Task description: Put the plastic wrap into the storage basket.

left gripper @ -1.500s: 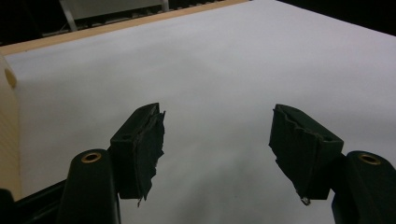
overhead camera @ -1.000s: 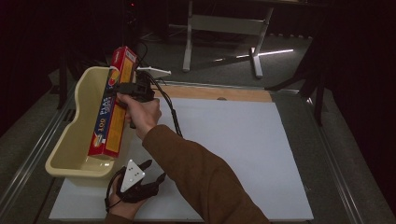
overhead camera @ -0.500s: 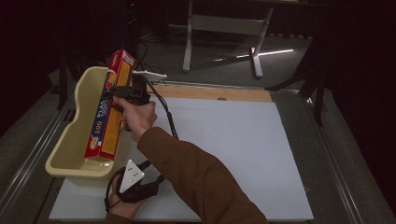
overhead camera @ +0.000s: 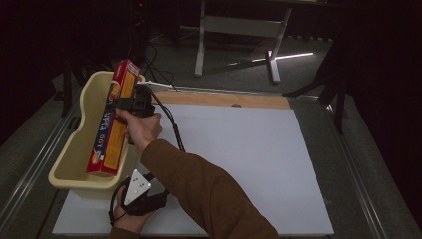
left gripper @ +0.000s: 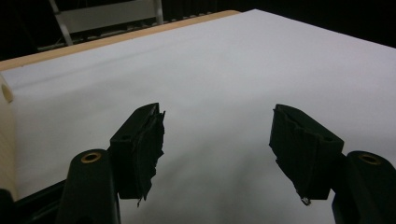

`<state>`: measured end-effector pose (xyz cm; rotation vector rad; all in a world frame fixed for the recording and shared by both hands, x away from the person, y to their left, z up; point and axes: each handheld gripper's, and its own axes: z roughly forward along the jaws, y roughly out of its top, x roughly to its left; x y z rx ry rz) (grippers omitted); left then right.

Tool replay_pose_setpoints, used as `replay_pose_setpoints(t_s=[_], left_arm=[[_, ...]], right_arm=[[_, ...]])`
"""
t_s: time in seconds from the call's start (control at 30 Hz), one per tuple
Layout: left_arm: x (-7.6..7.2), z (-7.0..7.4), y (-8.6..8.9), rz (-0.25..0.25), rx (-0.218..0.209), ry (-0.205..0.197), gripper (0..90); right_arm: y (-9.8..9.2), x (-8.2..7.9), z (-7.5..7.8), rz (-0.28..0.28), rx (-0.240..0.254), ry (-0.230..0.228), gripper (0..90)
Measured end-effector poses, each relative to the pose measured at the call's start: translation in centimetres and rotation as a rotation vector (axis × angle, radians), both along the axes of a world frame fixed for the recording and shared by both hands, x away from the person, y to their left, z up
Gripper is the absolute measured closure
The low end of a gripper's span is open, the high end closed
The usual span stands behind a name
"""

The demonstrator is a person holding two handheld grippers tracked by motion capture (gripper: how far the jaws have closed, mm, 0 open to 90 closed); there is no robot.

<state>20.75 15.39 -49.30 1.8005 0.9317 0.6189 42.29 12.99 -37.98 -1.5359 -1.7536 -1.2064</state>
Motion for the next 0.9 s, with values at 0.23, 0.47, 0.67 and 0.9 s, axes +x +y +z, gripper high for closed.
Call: replay_pose_setpoints(t_s=[0.23, 0.47, 0.67, 0.9], left_arm=[[0.0, 0.0, 0.0, 0.006, -0.001, -0.003, 34.2], [-0.1, 0.1, 0.1, 0.007, -0.004, -0.005, 34.1], [-0.1, 0.1, 0.3, 0.010, -0.004, -0.009, 34.0], [-0.1, 0.2, 0.4, 0.012, -0.009, -0.008, 34.0]], right_arm=[[0.4, -0.7, -0.4, 0.003, -0.013, 0.016, 38.8], [0.6, -0.5, -1.0, -0.023, -0.031, 0.027, 38.9], [1.0, -0.6, -1.6, -0.023, -0.057, 0.043, 38.8], [1.2, -0.3, -2.2, -0.018, -0.091, 0.091, 38.3]])
